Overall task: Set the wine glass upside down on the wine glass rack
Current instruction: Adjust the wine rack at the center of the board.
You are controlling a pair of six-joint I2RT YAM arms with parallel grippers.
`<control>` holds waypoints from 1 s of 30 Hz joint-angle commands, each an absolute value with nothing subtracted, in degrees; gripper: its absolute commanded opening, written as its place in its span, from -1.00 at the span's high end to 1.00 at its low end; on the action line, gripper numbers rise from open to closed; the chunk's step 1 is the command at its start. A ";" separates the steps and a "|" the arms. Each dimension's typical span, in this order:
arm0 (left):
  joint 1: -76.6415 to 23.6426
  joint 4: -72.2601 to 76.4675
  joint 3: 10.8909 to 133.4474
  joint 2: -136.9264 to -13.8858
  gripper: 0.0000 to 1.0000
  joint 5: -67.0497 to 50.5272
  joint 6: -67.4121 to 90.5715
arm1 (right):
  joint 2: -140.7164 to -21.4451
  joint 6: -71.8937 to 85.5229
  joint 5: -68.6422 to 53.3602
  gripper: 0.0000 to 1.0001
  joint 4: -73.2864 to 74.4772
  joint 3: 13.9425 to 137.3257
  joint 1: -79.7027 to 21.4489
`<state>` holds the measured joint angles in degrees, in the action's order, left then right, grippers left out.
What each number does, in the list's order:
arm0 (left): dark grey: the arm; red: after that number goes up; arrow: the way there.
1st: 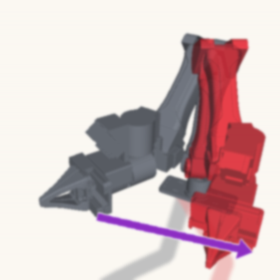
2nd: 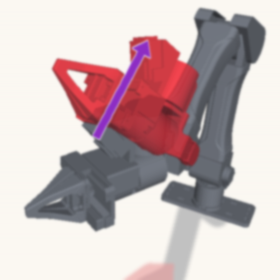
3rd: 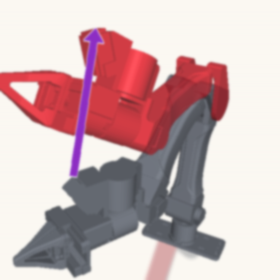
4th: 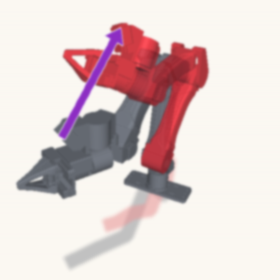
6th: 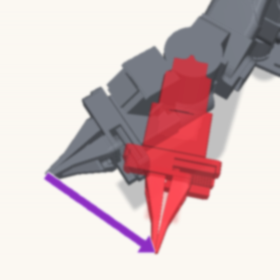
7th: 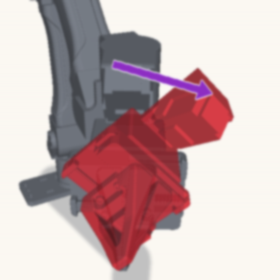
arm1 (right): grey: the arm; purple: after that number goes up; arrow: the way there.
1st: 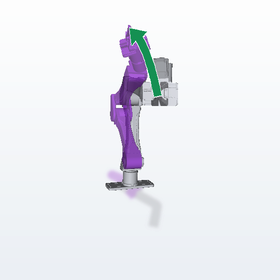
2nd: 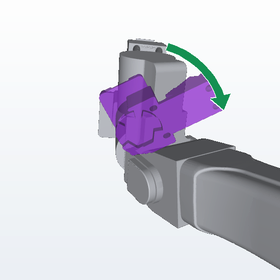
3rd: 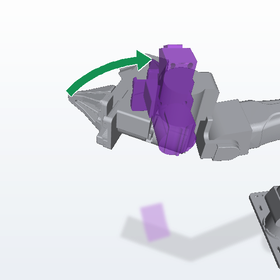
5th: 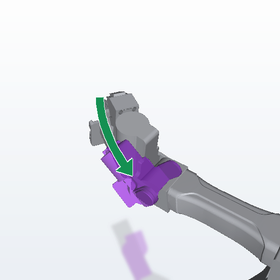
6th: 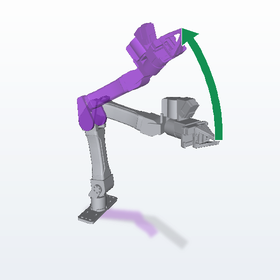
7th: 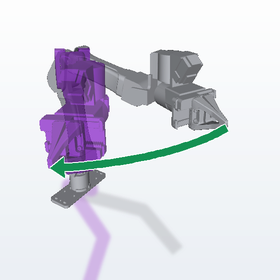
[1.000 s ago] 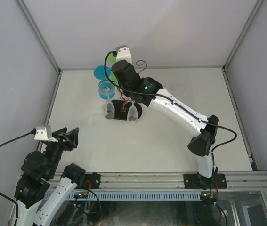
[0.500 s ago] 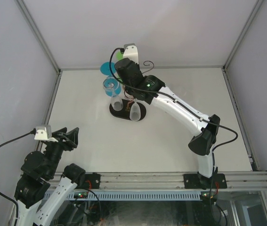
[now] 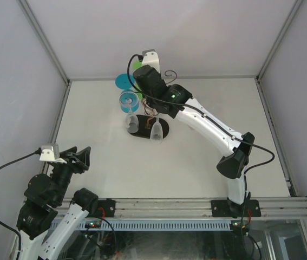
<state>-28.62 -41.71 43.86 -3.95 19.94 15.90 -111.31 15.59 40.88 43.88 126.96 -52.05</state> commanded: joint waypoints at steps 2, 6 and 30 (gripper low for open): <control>-28.12 -40.43 43.15 -3.70 -0.23 20.19 15.29 | -110.10 13.70 35.64 1.00 39.32 131.55 -51.14; -28.12 -40.52 43.15 -3.77 -0.23 20.22 15.26 | -111.41 12.17 31.09 0.98 36.84 132.18 -51.15; -28.12 -40.54 43.15 -3.84 -0.23 20.30 15.25 | -112.45 12.42 19.78 0.33 32.68 133.95 -48.19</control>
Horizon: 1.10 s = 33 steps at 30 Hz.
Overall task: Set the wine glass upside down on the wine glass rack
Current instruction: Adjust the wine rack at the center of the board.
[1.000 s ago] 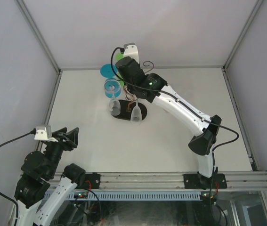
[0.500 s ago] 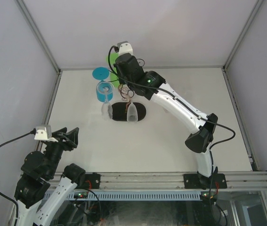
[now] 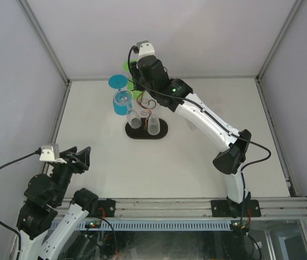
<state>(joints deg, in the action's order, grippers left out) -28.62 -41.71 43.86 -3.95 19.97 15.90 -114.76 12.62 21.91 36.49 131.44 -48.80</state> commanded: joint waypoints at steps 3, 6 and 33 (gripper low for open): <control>-28.12 -40.52 43.15 -3.87 -0.23 20.35 15.31 | -111.43 11.95 18.67 0.26 32.52 133.73 -48.01; -28.12 -40.52 43.15 -3.97 -0.23 20.38 15.23 | -108.94 10.64 17.67 0.17 32.13 132.23 -47.77; -28.12 -40.25 43.11 -6.41 -0.26 20.43 15.38 | -47.12 11.46 14.34 -0.66 22.56 64.86 -33.85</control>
<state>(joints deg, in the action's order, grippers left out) -28.62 -41.69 43.86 -4.97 19.99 15.92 -53.69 8.43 11.66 19.20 71.13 -36.60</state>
